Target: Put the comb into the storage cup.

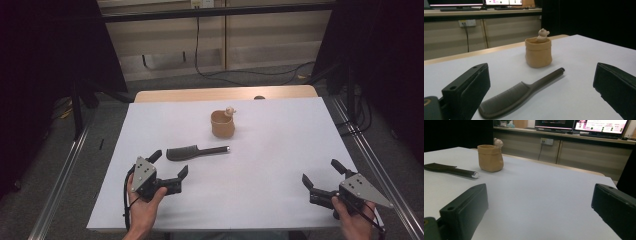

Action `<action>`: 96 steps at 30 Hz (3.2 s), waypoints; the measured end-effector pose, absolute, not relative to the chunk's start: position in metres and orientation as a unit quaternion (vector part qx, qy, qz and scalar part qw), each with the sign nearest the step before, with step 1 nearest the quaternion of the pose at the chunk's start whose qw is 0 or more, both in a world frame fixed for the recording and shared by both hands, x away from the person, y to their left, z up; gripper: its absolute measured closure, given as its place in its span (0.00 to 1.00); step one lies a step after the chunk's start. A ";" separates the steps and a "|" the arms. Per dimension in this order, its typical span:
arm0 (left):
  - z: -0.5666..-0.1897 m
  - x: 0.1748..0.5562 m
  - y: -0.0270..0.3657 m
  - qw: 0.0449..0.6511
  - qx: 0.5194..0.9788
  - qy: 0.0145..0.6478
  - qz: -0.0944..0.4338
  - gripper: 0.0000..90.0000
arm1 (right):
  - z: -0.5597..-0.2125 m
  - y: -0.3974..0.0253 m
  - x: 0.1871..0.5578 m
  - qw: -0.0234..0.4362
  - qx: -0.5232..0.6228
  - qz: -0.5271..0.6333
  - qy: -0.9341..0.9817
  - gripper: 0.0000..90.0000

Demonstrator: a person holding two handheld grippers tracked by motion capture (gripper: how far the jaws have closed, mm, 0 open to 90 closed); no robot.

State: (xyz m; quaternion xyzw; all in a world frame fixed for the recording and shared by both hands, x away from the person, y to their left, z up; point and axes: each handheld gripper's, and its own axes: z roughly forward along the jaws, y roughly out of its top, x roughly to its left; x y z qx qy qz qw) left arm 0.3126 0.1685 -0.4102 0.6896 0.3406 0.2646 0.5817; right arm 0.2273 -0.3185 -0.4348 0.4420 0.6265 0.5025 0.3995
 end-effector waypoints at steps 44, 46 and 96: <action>-0.409 0.397 0.106 0.611 0.678 0.299 0.278 0.06 | -0.435 -0.318 0.227 0.396 0.438 0.506 0.628 0.00; -0.409 0.403 0.104 0.609 0.680 0.301 0.276 0.06 | -0.435 -0.319 0.227 0.396 0.437 0.507 0.629 0.00; -0.414 0.412 0.096 0.623 0.701 0.266 0.223 1.00 | -0.435 -0.320 0.224 0.398 0.435 0.504 0.632 0.00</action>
